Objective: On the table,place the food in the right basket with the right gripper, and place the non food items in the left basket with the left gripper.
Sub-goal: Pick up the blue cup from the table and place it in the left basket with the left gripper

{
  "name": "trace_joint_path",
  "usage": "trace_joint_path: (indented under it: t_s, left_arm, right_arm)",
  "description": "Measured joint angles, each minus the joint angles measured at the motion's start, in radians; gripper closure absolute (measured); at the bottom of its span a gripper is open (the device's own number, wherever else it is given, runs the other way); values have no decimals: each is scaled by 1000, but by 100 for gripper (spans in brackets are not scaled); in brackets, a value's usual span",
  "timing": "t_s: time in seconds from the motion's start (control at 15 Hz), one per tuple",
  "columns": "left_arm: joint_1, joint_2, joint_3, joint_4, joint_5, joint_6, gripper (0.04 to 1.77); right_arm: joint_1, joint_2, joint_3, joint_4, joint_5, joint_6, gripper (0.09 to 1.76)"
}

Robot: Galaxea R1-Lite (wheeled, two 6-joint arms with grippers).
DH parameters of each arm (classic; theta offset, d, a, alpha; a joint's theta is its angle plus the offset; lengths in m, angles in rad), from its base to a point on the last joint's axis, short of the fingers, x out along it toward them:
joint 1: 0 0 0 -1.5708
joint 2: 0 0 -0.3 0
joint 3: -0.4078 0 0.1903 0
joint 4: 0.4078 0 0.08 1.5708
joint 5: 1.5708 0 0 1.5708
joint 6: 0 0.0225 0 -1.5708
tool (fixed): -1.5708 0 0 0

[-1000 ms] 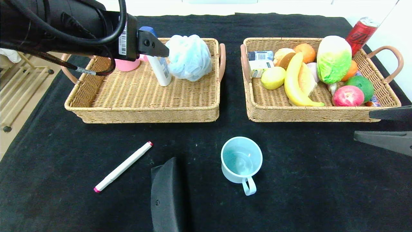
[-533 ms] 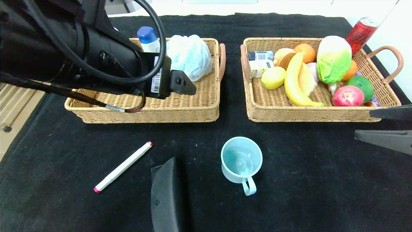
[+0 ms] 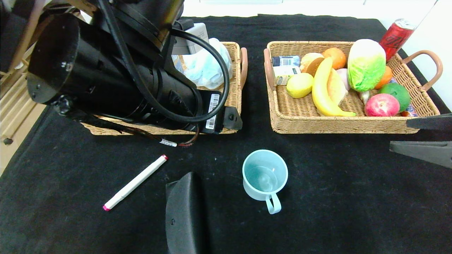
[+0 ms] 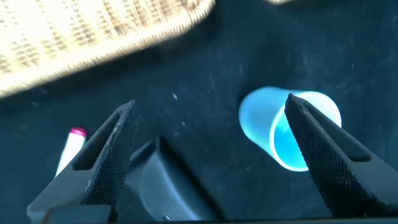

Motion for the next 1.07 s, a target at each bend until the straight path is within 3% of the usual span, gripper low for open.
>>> trace_joint_path:
  t_s: [0.53,1.07]
  left_arm:
    - [-61,69,31,10,-5,-65,9]
    - [-84,132,55,31,-11,-91,9]
  right_arm:
    - [-1,0,0,0,0,-1,14]
    - [-5,-2,-3,0,0,0,14]
